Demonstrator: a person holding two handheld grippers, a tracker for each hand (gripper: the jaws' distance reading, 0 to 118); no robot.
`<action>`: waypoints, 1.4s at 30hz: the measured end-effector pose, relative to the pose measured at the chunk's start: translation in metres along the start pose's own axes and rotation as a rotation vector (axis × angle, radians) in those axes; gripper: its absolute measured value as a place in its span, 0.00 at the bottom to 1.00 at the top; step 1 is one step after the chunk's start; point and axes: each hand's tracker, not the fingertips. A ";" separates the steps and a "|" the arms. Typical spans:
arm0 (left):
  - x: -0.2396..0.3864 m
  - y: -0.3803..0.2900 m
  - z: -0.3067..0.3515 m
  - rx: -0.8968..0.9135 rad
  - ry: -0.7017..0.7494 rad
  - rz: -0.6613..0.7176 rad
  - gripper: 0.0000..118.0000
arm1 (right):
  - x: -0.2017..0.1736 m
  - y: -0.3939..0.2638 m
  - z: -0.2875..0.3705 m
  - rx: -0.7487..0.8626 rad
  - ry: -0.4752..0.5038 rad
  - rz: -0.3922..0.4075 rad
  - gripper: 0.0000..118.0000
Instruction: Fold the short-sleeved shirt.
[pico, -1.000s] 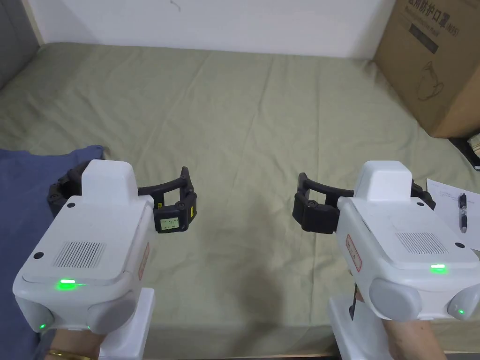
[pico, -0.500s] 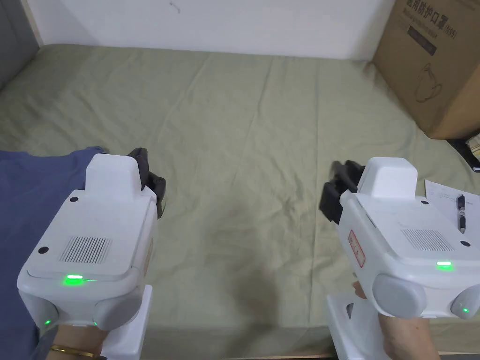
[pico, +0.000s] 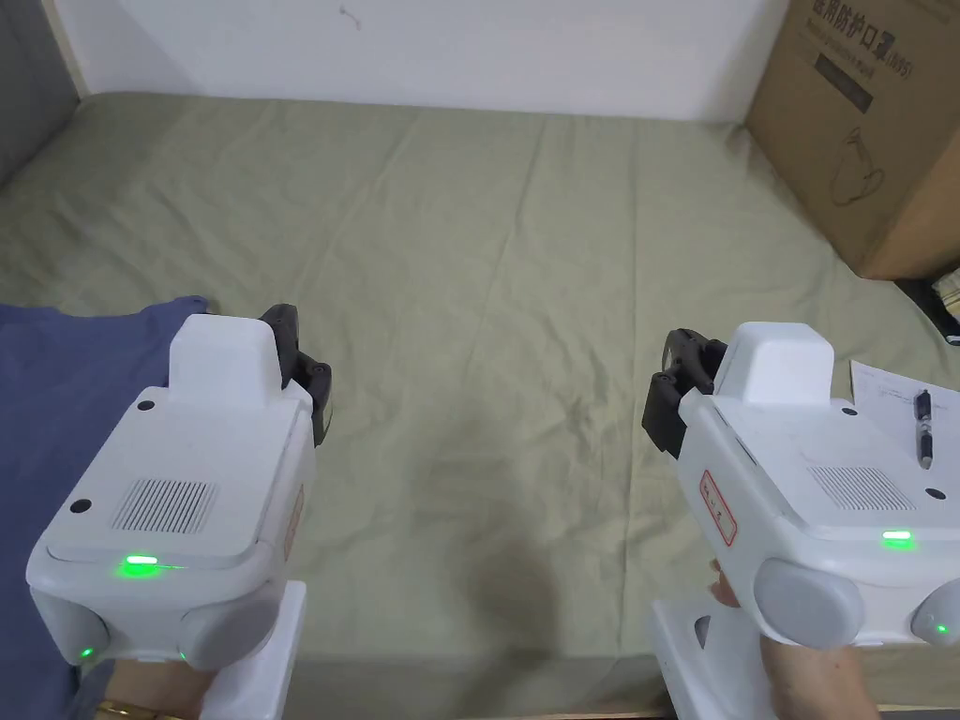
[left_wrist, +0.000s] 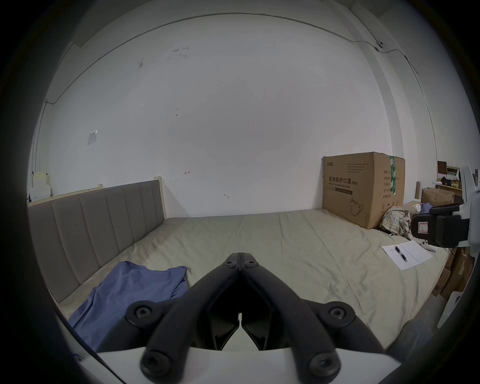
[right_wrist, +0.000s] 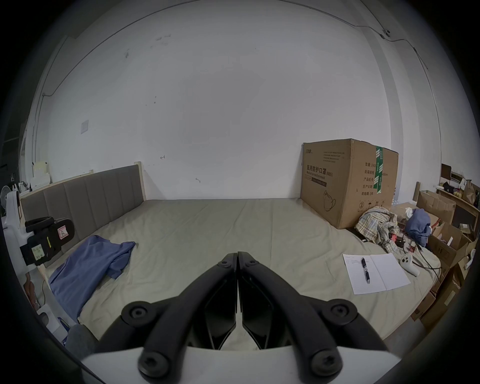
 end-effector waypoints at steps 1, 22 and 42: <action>0.001 0.001 -0.002 0.001 0.000 0.000 0.00 | 0.000 0.000 0.000 0.000 0.001 0.000 0.00; 0.003 0.005 -0.006 0.005 0.001 0.012 0.00 | -0.004 0.003 -0.003 0.005 0.015 0.024 0.00; -0.107 0.001 0.057 0.023 0.380 0.045 0.00 | -0.122 0.022 -0.031 0.041 0.360 0.109 0.00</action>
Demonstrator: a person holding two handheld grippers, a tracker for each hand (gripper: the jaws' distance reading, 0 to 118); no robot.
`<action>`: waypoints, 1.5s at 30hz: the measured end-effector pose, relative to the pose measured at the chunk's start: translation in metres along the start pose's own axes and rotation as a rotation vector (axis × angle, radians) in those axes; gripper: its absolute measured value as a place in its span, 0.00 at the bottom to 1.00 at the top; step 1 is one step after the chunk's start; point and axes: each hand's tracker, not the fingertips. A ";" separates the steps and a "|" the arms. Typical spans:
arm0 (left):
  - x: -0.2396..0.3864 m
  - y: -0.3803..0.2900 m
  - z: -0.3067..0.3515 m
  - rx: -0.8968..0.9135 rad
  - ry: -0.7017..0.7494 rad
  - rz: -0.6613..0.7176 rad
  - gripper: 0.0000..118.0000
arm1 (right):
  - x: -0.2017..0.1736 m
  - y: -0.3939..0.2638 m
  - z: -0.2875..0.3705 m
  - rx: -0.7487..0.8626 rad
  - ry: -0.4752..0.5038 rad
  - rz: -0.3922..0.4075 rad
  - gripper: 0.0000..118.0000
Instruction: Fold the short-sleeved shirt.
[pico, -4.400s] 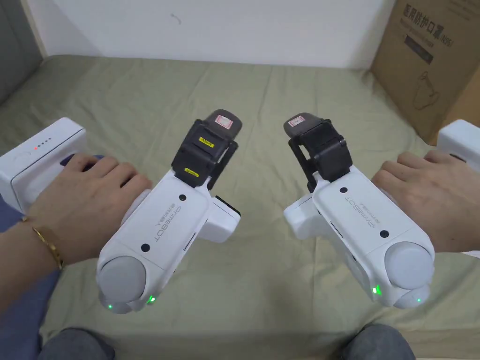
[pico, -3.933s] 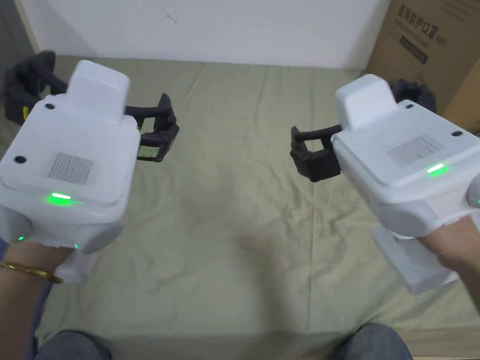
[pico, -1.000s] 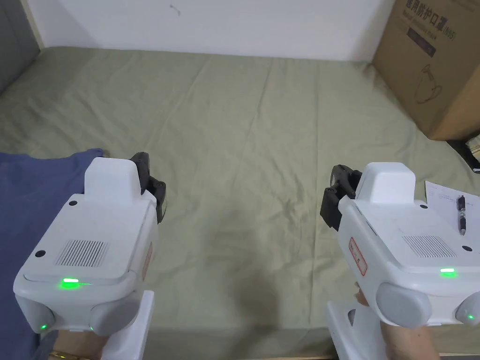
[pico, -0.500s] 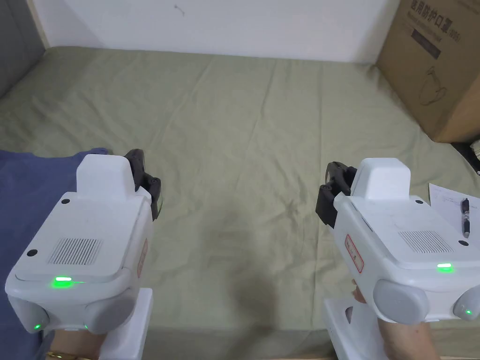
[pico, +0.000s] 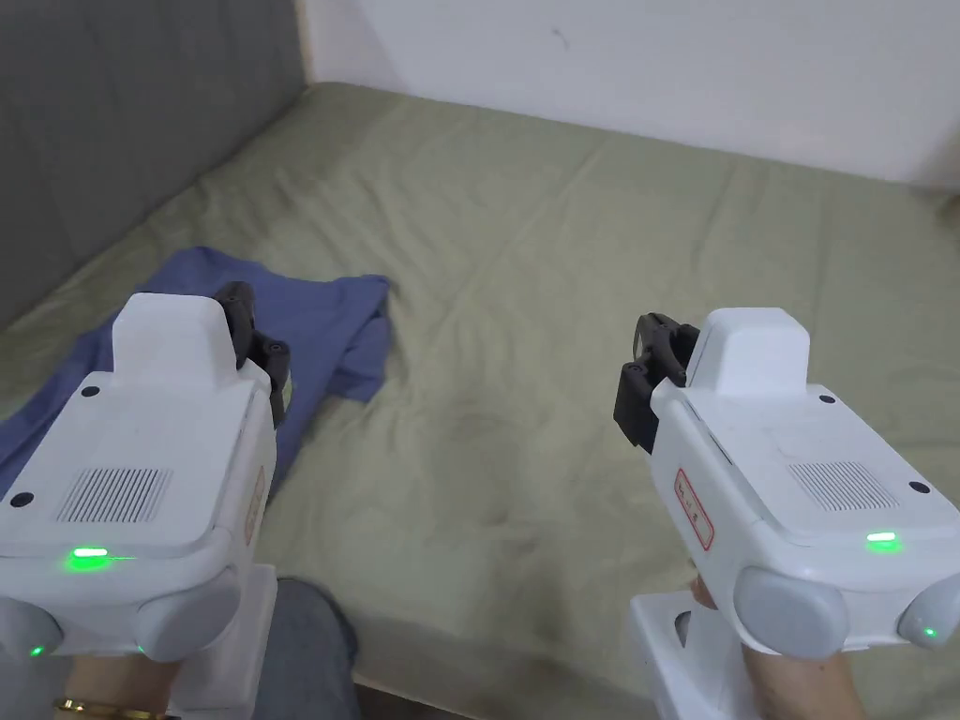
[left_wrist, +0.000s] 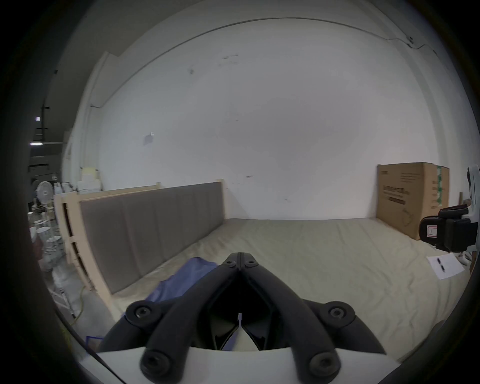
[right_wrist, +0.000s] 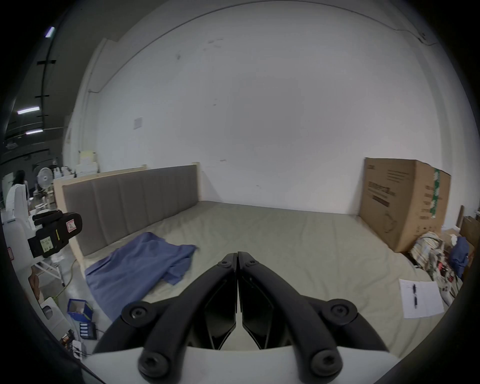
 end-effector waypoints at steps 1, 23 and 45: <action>-0.010 0.000 0.004 -0.002 0.034 0.008 0.00 | -0.008 0.001 -0.005 0.000 0.031 0.006 0.00; -0.093 -0.007 0.019 -0.086 0.247 0.054 0.78 | -0.088 0.008 -0.038 -0.014 0.275 0.070 0.00; -0.079 -0.041 -0.338 -0.745 -0.031 -0.004 1.00 | -0.033 -0.010 -0.100 -0.142 0.154 0.025 0.00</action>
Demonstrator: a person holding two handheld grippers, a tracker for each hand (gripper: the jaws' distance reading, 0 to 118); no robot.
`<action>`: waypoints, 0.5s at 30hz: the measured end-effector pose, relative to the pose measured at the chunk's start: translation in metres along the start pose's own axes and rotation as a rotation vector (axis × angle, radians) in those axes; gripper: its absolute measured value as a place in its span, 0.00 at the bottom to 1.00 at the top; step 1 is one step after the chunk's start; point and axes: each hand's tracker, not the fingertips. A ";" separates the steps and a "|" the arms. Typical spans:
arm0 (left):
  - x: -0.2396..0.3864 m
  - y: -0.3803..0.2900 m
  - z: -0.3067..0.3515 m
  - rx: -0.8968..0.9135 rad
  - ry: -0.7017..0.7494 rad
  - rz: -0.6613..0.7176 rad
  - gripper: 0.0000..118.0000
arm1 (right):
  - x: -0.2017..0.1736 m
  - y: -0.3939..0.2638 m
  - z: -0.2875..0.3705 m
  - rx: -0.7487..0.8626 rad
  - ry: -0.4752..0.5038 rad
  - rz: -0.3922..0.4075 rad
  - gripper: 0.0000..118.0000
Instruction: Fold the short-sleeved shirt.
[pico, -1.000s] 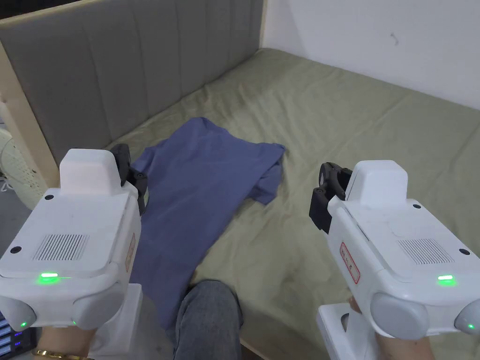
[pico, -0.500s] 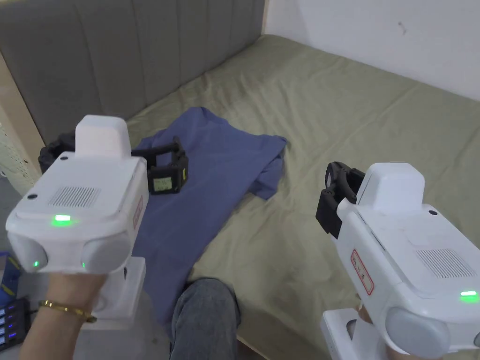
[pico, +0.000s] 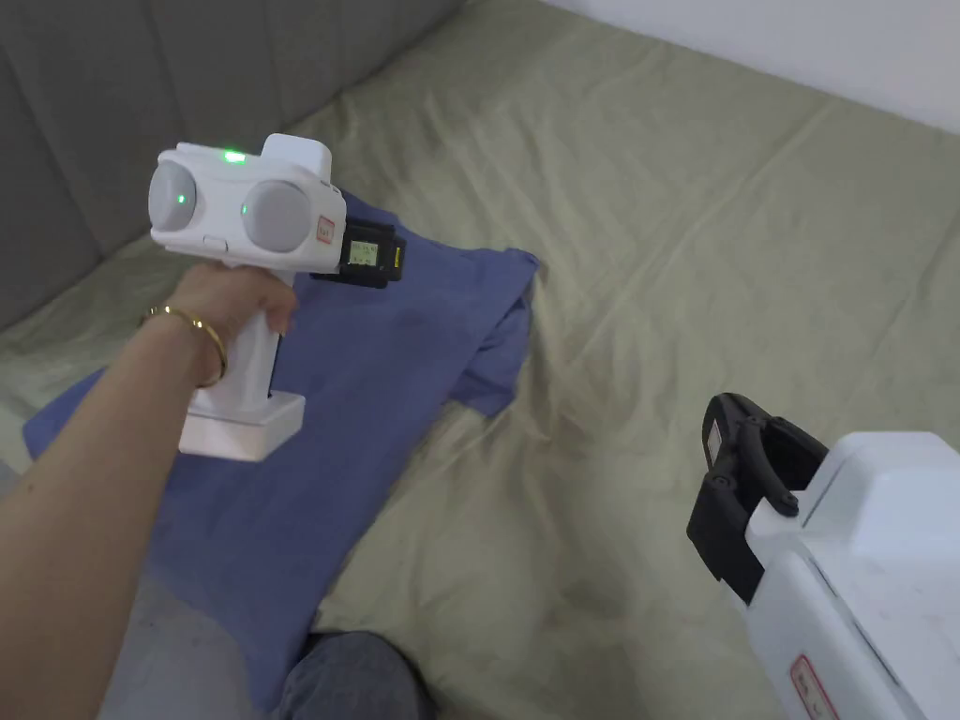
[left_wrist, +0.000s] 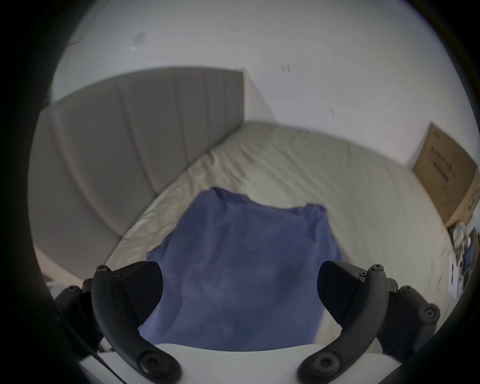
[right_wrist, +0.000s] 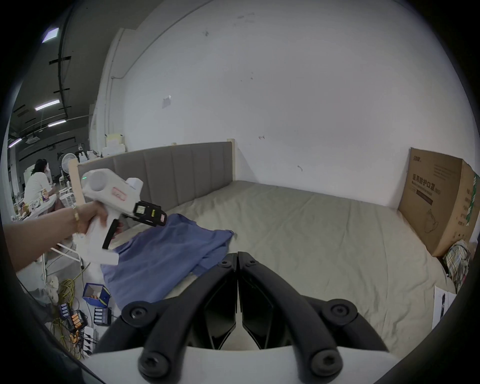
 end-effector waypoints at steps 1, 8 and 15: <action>0.004 0.006 -0.018 -0.042 0.000 -0.018 1.00 | 0.004 -0.003 -0.005 -0.014 -0.002 -0.005 0.00; 0.029 0.012 -0.121 -0.316 -0.085 -0.062 1.00 | 0.028 -0.024 -0.033 -0.095 -0.072 -0.035 0.00; 0.027 0.006 -0.144 -0.419 -0.087 0.035 0.39 | 0.045 -0.044 -0.041 -0.149 -0.103 -0.037 0.00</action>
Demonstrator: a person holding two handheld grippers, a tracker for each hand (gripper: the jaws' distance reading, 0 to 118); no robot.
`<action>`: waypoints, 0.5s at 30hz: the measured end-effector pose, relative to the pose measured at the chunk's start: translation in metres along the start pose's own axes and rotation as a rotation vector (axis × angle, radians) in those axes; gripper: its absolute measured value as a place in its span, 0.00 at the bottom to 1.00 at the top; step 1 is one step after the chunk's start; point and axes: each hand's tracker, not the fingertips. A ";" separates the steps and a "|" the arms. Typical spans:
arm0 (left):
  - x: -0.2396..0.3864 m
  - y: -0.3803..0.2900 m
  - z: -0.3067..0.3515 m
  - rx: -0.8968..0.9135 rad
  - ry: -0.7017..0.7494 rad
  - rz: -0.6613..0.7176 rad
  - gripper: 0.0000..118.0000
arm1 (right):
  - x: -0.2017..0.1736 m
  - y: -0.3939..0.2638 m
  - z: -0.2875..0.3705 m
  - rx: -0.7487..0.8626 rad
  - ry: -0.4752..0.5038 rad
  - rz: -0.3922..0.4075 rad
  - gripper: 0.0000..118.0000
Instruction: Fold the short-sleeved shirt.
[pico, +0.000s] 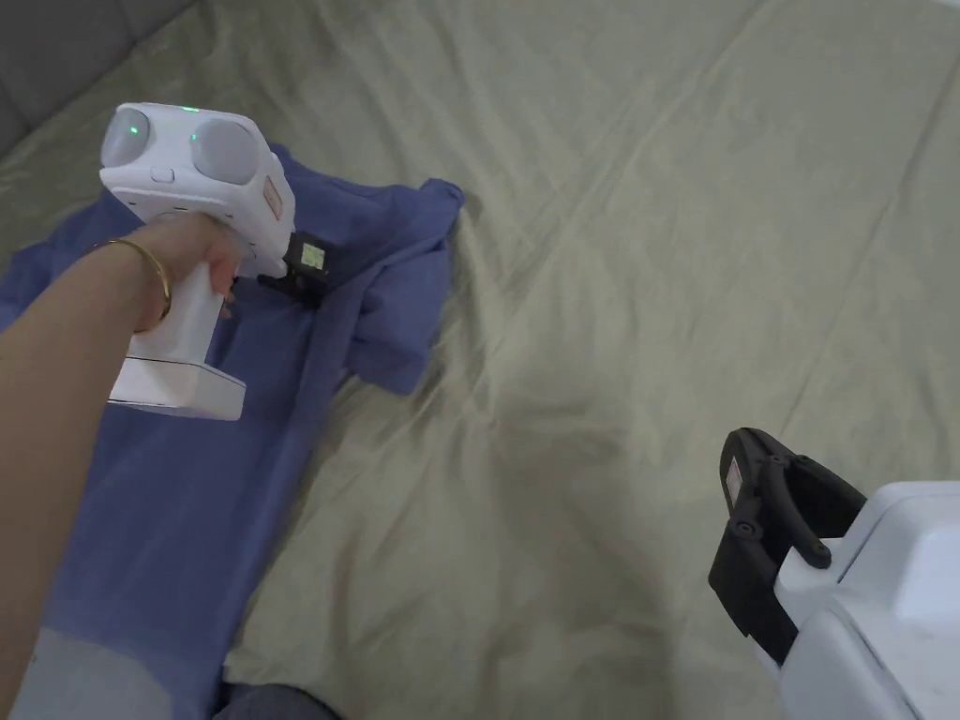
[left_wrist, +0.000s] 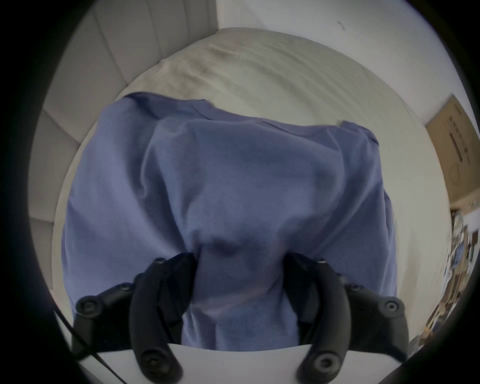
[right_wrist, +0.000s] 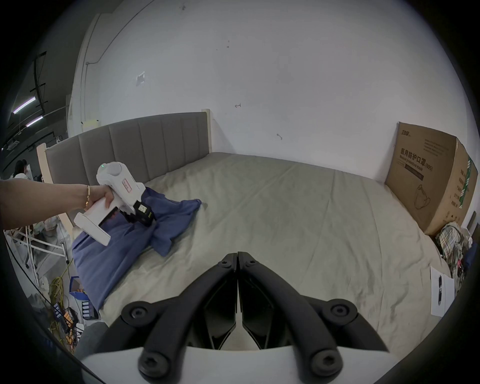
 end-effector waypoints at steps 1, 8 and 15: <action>0.001 0.000 0.003 0.000 -0.005 0.005 0.14 | 0.001 -0.002 0.000 -0.006 -0.003 -0.007 0.00; -0.002 -0.014 0.027 0.124 -0.011 0.047 0.00 | -0.004 -0.001 0.025 0.005 -0.010 -0.018 0.00; -0.016 -0.044 0.130 0.355 -0.092 0.180 0.00 | -0.007 0.008 0.076 0.083 -0.025 0.007 0.00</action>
